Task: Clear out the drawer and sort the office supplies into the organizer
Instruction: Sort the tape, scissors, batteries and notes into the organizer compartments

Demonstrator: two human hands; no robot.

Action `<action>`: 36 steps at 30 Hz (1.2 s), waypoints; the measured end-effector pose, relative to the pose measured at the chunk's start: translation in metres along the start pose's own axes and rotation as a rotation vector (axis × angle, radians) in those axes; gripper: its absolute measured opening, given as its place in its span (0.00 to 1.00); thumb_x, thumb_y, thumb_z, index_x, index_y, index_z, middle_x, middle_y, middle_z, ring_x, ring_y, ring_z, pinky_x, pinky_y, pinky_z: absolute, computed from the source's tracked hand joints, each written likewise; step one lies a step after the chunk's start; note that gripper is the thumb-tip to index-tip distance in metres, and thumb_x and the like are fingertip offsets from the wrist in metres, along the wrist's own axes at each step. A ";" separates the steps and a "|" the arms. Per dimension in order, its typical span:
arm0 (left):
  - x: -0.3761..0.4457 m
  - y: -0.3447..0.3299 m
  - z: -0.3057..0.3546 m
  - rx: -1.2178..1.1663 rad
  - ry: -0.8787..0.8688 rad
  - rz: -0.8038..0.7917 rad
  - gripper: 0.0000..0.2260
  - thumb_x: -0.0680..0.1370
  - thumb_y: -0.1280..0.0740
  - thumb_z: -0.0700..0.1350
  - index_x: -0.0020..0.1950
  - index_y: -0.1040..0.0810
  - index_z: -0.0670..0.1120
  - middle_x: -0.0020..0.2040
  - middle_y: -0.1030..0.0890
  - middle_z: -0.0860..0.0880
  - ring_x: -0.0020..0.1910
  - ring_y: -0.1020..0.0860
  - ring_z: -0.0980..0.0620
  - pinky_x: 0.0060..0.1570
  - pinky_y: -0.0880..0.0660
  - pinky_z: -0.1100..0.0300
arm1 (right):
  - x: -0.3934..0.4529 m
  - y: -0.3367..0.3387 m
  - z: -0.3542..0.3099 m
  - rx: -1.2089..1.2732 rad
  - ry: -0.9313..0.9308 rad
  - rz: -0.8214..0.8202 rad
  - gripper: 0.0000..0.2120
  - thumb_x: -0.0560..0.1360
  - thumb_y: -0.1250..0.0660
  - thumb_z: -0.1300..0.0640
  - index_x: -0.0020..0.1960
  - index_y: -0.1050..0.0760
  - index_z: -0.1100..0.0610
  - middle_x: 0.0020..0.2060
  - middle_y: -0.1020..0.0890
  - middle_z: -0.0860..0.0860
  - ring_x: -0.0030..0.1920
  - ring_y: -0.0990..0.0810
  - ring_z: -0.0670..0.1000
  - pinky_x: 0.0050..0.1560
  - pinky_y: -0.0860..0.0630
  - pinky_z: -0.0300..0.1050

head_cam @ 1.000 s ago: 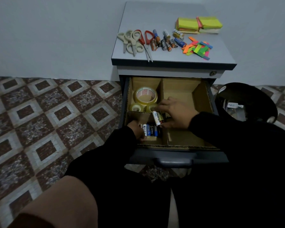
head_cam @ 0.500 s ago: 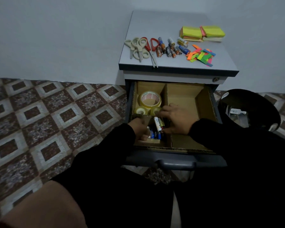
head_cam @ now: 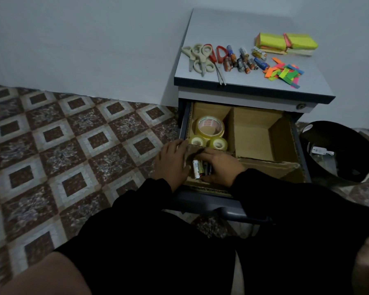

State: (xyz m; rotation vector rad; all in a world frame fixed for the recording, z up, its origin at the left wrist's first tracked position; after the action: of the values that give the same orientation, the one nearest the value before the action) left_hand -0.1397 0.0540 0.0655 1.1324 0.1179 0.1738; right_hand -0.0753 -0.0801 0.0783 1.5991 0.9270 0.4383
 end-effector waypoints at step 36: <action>-0.010 -0.009 -0.022 -0.212 0.090 -0.104 0.32 0.78 0.37 0.52 0.77 0.49 0.52 0.70 0.32 0.47 0.61 0.27 0.46 0.58 0.27 0.49 | 0.028 -0.033 0.006 -0.166 -0.123 -0.017 0.25 0.74 0.35 0.45 0.69 0.35 0.45 0.64 0.25 0.50 0.59 0.24 0.55 0.53 0.26 0.48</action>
State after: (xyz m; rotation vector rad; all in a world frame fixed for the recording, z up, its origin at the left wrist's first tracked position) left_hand -0.1530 0.0676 0.0481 0.9051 0.2323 0.1413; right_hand -0.0651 -0.0625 0.0397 1.4500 0.7896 0.3901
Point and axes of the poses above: each hand's wrist, its own x-axis towards the middle knuckle, its own y-axis out of the back of the hand, z = x × y, the point moved 2 cm from there along x, towards the middle knuckle
